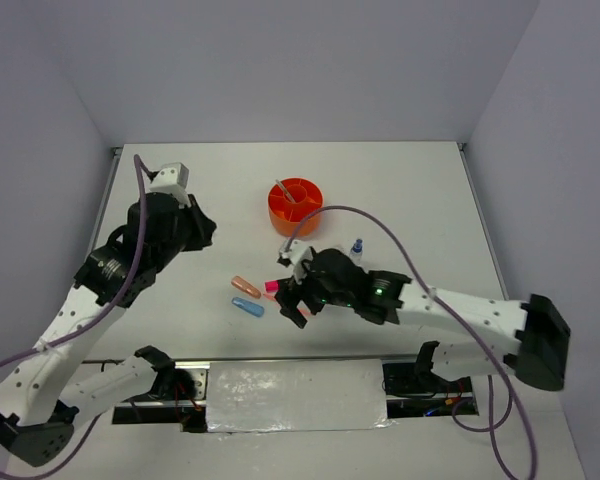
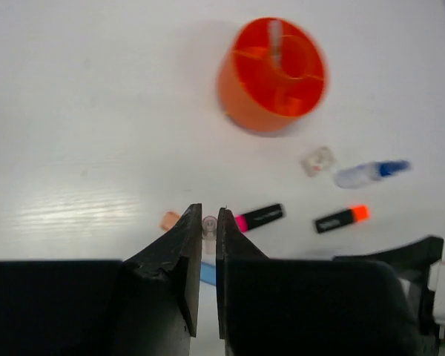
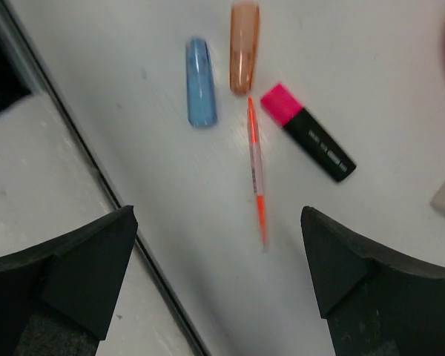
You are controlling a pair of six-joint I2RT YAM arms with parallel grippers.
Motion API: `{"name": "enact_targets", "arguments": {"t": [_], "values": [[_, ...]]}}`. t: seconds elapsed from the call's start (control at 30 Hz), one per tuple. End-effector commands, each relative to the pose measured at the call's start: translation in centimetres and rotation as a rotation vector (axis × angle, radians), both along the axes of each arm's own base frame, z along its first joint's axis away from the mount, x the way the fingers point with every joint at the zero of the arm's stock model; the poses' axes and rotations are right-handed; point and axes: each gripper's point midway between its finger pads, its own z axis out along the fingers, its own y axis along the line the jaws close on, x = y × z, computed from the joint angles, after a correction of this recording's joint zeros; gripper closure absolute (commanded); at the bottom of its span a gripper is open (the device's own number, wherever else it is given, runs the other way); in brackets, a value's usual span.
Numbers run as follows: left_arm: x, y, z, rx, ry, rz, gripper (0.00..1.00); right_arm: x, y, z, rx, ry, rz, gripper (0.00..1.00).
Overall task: Sort the stationery into containers
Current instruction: Pick up the pen from the center of the board.
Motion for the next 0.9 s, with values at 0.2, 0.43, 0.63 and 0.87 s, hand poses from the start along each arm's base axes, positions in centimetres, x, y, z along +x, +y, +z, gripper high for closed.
{"name": "enact_targets", "arguments": {"t": [0.2,0.43,0.63,0.87], "values": [[1.0,5.4,-6.8,0.075,0.123,0.051,1.0,2.2,1.3,-9.7,-0.403,0.116,0.001,0.13],[-0.8,5.1,-7.2,0.047,0.052,0.002,1.0,4.0,3.5,-11.3,-0.467,0.086,0.053,0.24],[-1.1,4.8,-6.9,0.03,0.027,-0.021,1.0,4.2,3.8,-12.9,-0.478,0.125,0.085,0.3],[-1.6,4.0,-6.5,0.017,0.011,-0.058,1.0,3.9,3.5,-14.1,-0.485,0.179,0.114,0.44]]}}
